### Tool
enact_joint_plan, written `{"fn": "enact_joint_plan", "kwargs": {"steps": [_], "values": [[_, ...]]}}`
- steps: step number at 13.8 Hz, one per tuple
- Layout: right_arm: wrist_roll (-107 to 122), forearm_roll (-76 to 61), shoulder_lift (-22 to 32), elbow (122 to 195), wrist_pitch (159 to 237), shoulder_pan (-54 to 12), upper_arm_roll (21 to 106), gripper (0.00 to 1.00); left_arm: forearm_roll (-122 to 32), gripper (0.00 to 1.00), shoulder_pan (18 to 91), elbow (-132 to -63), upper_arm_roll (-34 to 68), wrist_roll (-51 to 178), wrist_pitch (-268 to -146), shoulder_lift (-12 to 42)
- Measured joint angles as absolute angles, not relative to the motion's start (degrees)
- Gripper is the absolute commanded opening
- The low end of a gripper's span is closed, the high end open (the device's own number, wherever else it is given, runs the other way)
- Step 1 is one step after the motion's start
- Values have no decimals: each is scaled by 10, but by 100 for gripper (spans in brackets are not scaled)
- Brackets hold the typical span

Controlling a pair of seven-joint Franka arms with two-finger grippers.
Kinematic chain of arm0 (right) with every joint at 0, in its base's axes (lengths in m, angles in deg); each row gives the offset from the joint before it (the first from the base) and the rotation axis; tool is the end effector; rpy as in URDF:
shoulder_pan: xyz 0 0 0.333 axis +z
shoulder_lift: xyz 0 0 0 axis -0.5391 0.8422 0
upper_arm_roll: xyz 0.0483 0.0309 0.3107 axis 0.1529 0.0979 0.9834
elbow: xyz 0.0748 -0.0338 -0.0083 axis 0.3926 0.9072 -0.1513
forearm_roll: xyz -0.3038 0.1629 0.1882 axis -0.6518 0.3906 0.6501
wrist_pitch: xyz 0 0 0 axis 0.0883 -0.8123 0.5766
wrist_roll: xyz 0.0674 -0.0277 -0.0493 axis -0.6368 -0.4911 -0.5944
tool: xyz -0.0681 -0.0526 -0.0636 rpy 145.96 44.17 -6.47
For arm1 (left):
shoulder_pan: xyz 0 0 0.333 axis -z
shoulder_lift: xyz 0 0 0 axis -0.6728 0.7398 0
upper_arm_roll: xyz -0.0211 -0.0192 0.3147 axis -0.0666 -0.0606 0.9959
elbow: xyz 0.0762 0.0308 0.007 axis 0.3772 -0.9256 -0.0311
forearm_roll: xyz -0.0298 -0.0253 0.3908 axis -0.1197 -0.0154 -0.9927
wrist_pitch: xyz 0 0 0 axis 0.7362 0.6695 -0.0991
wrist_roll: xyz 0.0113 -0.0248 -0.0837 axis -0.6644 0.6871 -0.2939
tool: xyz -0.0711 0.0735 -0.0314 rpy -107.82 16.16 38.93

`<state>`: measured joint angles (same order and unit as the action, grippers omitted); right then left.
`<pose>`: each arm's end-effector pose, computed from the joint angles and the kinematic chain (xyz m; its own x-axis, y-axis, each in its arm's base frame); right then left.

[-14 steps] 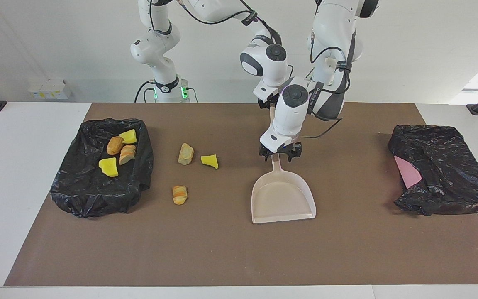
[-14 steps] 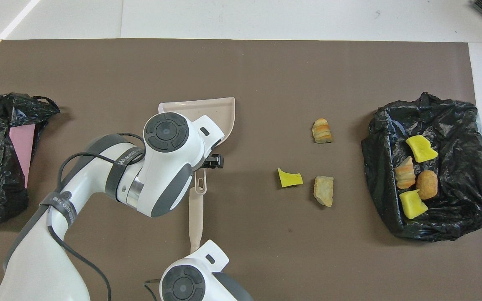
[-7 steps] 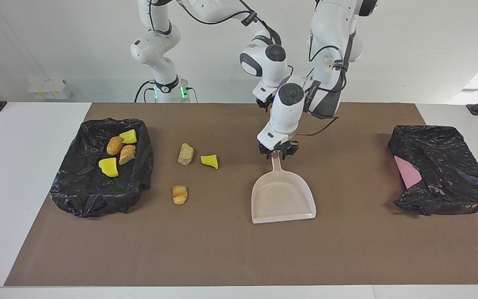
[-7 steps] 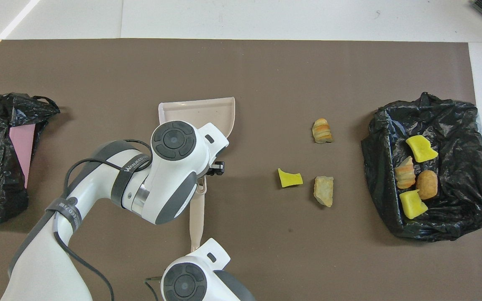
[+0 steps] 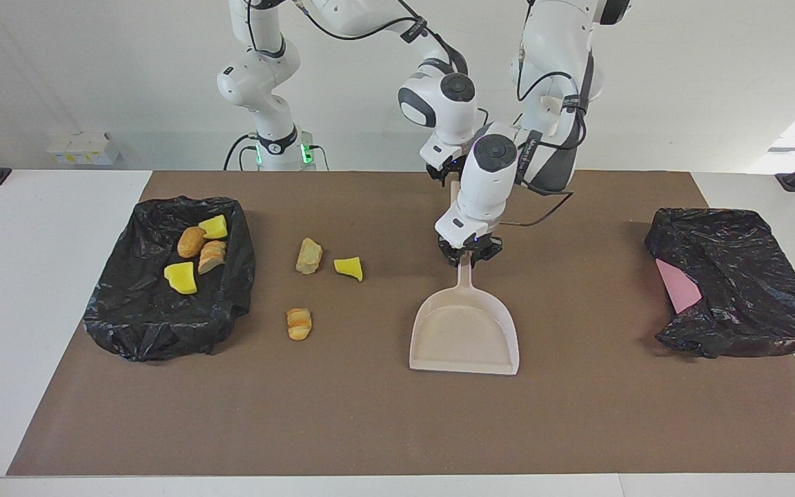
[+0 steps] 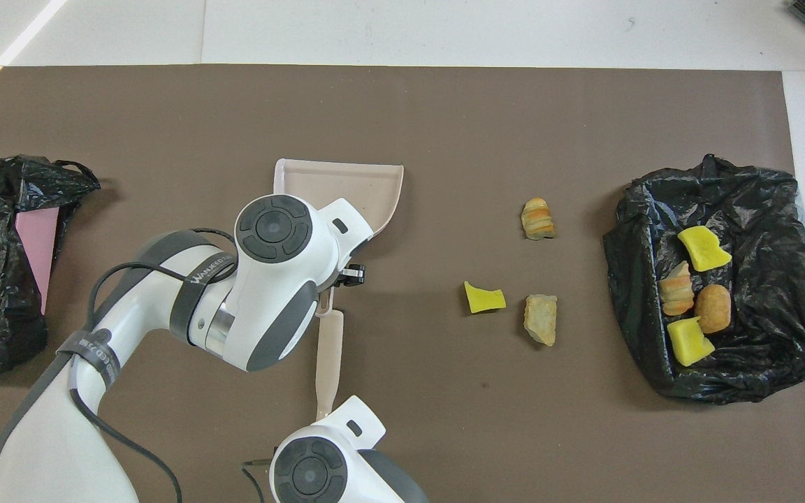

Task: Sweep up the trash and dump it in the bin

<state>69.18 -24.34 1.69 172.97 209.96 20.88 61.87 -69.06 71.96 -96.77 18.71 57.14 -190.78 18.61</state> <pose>0.2949 0.4987 0.3309 0.9827 -0.0472 -0.1788 -0.0643 -0.9938 -0.0906 0.5235 -0.3167 0.3825 0.9886 -0.1502 -0.0060 -0.1501 -0.9884 0.0222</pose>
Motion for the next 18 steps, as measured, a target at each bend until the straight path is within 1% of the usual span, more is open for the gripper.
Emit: {"fn": "enact_joint_plan", "kwargs": {"steps": [3,4,7,8,12,15,16,18], "values": [[694,-247,17,1728,2100,209,618,41,-691,0,686,-948,189,615,-1903,181],[694,-250,17,1727,2101,209,618,35,-691,0,673,-944,190,636,-1900,178],[694,-262,17,1725,2101,208,618,8,-691,0,631,-938,191,710,-1886,162],[694,-269,17,1725,2101,208,618,0,-691,0,617,-937,191,738,-1878,155],[694,-285,15,1724,2101,207,618,0,-691,0,557,-936,192,886,-1827,124],[694,-307,2,1724,2088,199,618,0,-691,0,510,-935,192,1023,-1804,113],[697,-323,-6,1724,2072,194,618,0,-695,0,496,-935,193,1069,-1803,112],[701,-344,-33,1724,2008,167,617,0,-709,0,473,-935,193,1167,-1803,112]]}}
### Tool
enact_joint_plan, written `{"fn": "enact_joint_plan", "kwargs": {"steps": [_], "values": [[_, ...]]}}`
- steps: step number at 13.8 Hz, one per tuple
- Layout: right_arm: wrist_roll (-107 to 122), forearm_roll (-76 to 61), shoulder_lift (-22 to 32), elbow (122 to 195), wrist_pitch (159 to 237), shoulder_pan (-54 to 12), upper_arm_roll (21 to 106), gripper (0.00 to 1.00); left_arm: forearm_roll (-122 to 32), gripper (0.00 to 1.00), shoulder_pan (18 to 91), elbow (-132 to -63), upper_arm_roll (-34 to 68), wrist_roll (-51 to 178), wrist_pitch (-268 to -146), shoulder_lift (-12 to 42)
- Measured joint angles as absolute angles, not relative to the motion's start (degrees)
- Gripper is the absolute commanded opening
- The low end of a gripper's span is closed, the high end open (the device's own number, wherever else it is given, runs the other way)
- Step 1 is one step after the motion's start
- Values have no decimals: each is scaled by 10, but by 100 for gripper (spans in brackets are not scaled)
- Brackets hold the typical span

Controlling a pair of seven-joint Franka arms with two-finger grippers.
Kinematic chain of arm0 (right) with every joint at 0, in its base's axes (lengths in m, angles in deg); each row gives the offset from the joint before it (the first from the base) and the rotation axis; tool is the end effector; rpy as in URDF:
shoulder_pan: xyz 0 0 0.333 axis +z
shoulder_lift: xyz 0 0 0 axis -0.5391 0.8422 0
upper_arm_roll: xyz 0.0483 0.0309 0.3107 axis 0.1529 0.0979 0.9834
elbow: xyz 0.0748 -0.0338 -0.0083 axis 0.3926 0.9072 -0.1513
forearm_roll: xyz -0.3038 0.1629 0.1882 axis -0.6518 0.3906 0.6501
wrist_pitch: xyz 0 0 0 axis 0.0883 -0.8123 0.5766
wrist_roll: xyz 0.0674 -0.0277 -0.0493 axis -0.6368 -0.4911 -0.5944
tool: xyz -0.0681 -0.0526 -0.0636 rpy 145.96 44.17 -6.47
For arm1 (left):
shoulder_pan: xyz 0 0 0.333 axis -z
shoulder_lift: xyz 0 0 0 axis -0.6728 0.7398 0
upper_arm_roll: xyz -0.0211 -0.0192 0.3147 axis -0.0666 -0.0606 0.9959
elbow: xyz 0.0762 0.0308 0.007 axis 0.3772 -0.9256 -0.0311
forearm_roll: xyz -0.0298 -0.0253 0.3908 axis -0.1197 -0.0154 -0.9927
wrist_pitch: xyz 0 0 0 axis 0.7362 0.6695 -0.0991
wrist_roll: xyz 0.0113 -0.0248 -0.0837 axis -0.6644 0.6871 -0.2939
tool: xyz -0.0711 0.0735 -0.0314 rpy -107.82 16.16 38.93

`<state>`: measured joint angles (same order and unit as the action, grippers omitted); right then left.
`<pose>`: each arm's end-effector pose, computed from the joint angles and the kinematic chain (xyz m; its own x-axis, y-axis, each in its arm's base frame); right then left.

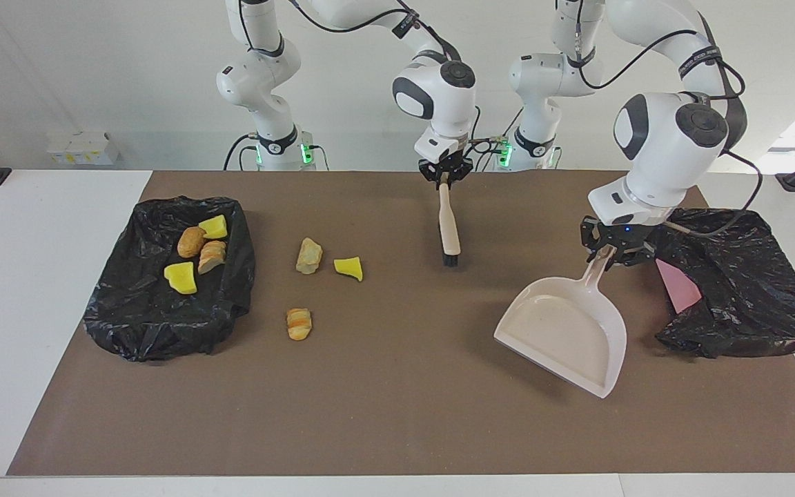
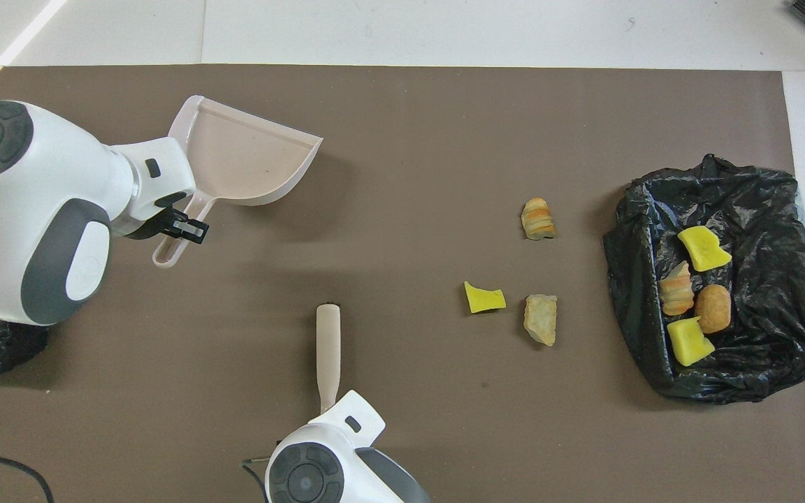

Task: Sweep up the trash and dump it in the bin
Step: 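Move the dustpan with the left gripper while the right gripper grasps the brush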

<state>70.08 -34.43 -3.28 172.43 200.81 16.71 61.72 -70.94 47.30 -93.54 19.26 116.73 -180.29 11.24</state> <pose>0.3242 0.4594 0.3706 0.9948 -0.0276 -0.0976 -0.0246 -0.9992 0.0316 0.5887 -0.0601 0.4702 0.7203 -0.6937 -0.0028 -0.6936 -0.7202 -0.0112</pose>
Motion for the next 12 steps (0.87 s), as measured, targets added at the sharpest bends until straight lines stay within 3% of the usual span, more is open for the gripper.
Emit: {"fn": "enact_joint_plan", "kwargs": {"steps": [4,9,12], "values": [[701,-352,-109,1735,1856,91,616,0,-714,0,440,-936,193,1304,-1803,112],[699,-402,-181,1835,1834,22,616,0,-716,0,425,-948,190,1481,-1803,115],[667,-452,-207,1895,1835,-16,616,0,-751,0,462,-973,181,1502,-1805,118]]}}
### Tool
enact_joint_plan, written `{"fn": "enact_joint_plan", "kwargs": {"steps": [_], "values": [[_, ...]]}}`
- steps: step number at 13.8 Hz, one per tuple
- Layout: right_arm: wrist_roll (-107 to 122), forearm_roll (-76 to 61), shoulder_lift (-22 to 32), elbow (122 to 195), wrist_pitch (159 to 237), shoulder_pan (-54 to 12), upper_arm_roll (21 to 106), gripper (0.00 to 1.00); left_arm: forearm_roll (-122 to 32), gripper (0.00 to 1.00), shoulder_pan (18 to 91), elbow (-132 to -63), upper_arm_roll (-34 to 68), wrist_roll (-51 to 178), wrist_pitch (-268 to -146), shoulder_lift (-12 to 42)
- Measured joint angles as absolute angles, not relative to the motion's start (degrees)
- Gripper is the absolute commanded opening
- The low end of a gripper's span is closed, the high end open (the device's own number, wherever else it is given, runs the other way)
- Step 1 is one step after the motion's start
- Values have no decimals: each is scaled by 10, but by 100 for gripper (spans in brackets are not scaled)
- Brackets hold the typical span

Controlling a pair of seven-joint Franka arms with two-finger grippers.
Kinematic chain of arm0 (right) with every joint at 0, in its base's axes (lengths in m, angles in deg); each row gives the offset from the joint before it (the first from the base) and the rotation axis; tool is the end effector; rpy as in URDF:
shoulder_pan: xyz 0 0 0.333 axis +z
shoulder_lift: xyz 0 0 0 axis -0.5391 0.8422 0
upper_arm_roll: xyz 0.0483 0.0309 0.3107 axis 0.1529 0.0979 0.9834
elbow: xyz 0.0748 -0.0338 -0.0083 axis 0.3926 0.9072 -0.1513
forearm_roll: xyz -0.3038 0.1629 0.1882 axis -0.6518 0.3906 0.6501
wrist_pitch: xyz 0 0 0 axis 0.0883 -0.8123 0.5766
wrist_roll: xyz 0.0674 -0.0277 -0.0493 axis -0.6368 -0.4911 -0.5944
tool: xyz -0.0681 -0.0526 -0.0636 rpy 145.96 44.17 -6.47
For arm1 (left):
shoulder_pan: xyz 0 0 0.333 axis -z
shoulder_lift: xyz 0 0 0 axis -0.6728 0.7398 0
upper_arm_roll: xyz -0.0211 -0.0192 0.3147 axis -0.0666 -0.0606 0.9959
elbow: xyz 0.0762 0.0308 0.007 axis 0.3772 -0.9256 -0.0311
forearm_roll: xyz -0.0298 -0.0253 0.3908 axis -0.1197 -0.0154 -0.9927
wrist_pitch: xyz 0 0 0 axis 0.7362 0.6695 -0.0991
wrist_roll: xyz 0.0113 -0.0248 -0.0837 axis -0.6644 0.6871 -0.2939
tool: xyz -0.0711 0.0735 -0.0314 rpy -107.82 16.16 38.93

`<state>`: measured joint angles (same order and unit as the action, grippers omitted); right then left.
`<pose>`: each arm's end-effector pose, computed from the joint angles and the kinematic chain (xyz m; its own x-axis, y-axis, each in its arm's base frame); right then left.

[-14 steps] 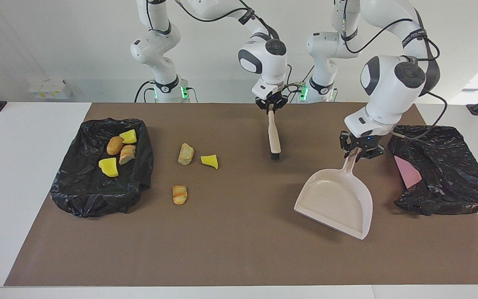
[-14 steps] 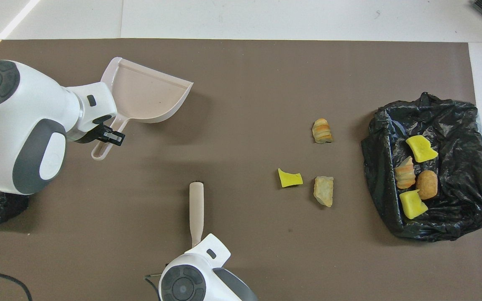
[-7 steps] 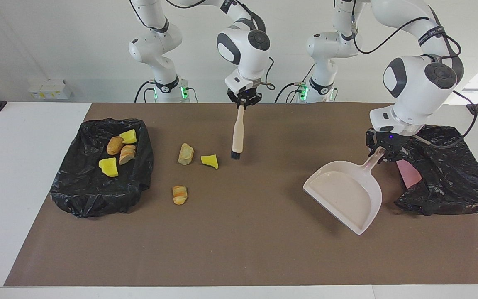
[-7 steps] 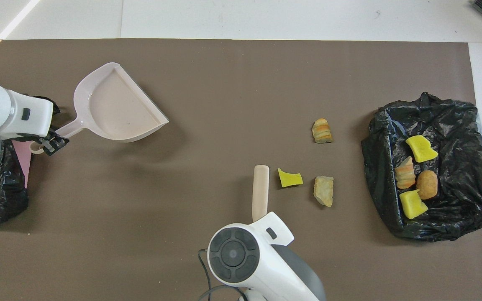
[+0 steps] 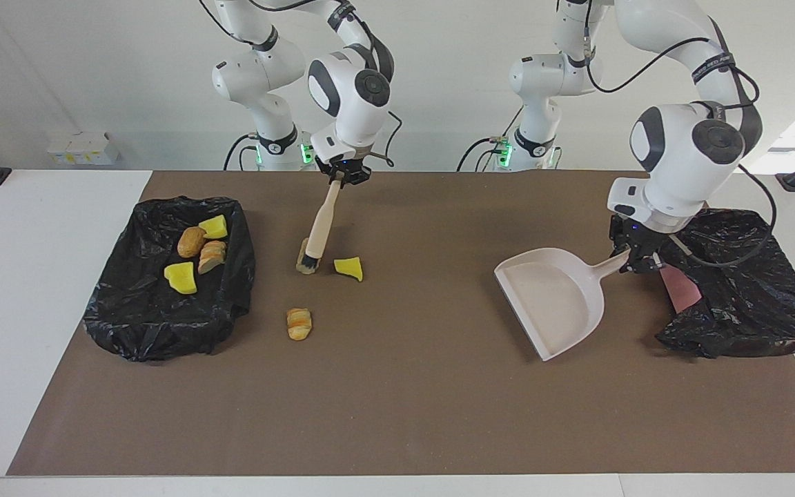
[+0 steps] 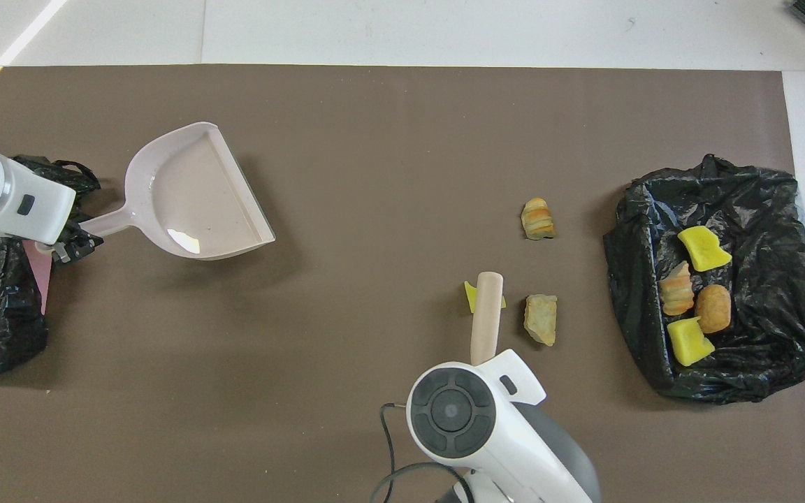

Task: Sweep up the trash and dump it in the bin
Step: 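Move the dustpan with the left gripper while the right gripper grasps the brush, then sweep the remaining pieces into the dustpan with the right gripper's brush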

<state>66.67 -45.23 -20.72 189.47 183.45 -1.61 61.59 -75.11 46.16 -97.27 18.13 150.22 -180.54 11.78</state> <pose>0.3542 0.2452 0.3775 0.9628 -0.2305 -0.1410 -0.1659 -0.9162 0.3648 0.5790 -0.0538 0.4347 0.1866 -0.9782 -0.0909 -0.9809 -0.1908 0.0393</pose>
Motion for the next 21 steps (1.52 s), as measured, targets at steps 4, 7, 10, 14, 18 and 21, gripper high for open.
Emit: {"fn": "enact_joint_plan", "kwargs": {"steps": [4,7,10,14,18,21], "values": [[650,-471,-215,1914,1840,-54,617,0,-758,0,537,-992,176,1502,-1838,120],[647,-457,-214,1930,1858,-98,617,0,-761,0,591,-1013,176,1502,-1861,121],[631,-407,-204,1937,1879,-118,617,0,-766,0,626,-1040,176,1495,-1894,119],[623,-318,-179,1917,1899,-117,622,0,-766,0,677,-1082,174,1437,-1927,99],[601,-264,-152,1867,1899,-77,625,0,-766,0,712,-1122,173,1386,-1971,94],[525,-234,-142,1845,1903,-36,626,0,-766,0,715,-1135,174,1380,-1988,93]]}}
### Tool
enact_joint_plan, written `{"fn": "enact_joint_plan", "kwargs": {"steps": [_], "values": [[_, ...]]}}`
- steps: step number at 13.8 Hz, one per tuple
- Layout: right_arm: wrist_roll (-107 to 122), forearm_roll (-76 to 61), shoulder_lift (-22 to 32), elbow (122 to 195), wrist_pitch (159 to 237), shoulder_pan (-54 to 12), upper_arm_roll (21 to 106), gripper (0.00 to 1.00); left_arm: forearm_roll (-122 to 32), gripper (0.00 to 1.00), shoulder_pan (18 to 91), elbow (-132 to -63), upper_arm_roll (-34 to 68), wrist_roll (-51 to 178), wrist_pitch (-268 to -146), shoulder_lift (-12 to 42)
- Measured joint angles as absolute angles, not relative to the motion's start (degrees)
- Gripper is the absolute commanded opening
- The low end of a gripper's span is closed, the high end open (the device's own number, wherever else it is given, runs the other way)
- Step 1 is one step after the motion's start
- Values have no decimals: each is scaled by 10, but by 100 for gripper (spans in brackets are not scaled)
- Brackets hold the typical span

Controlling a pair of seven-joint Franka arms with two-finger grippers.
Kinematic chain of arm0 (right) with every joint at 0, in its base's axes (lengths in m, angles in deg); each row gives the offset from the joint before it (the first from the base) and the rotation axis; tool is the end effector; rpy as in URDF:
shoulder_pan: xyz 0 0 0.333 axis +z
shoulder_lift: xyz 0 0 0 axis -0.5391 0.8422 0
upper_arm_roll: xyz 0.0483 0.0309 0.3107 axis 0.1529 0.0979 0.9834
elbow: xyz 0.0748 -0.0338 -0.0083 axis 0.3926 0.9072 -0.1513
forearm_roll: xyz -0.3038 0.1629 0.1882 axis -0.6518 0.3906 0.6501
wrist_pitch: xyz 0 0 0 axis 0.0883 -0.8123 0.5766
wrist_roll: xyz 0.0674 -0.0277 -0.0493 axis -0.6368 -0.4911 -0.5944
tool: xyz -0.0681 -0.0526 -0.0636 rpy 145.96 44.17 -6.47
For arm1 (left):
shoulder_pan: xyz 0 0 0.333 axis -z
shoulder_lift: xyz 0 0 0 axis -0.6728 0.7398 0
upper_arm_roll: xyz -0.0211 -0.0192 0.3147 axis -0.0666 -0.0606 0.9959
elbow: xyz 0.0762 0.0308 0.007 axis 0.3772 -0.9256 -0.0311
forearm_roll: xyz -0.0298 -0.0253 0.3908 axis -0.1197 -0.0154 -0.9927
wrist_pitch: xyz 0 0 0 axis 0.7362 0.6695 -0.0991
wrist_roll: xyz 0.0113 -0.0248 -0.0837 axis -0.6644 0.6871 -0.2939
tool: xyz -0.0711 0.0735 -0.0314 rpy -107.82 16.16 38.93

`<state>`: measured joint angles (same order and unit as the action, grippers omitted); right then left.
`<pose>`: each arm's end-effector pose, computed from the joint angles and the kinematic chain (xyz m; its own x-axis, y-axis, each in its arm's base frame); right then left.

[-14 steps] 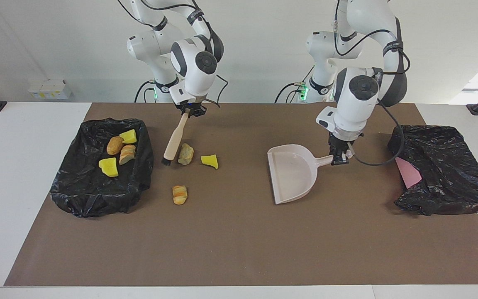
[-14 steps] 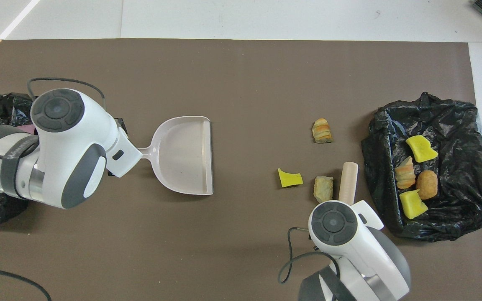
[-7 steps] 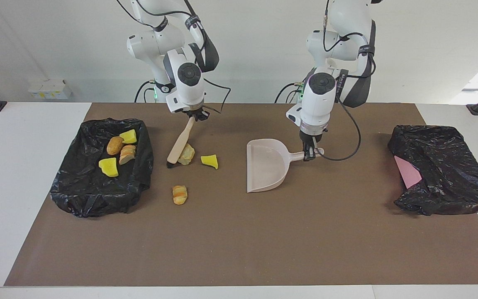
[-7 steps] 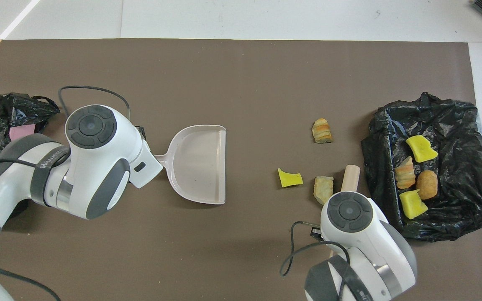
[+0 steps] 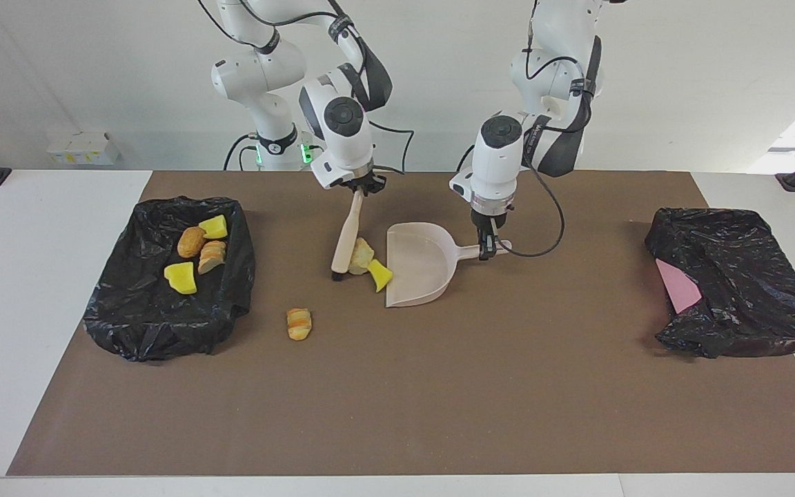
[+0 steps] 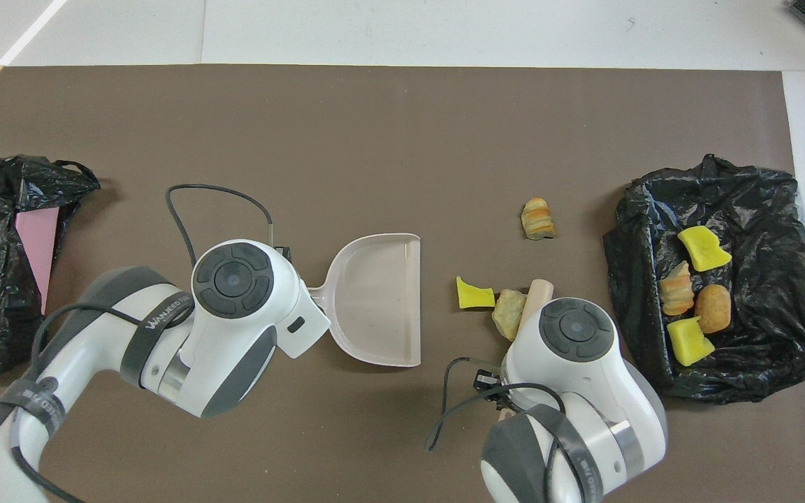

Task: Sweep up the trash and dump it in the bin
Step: 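Sweep the remaining pieces into the dustpan with the right gripper's brush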

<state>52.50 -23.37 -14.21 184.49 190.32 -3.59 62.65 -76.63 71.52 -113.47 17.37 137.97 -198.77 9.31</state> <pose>0.3789 0.2893 0.3685 0.9267 -0.1393 -0.3492 -0.1427 -0.9896 0.0159 0.4630 -0.2864 0.3580 -0.0869 -0.9940 -0.0662 -0.9946 0.0904 -0.0518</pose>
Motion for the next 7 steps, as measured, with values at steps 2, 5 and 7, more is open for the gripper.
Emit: {"fn": "enact_joint_plan", "kwargs": {"steps": [2,5,7], "values": [[484,-222,-142,1837,1912,-12,627,0,-766,0,715,-1135,174,1379,-1988,92],[463,-214,-136,1808,1912,9,627,0,-766,0,715,-1137,176,1377,-1989,92],[462,-221,-128,1789,1910,26,627,0,-766,0,714,-1137,177,1375,-1990,91]]}}
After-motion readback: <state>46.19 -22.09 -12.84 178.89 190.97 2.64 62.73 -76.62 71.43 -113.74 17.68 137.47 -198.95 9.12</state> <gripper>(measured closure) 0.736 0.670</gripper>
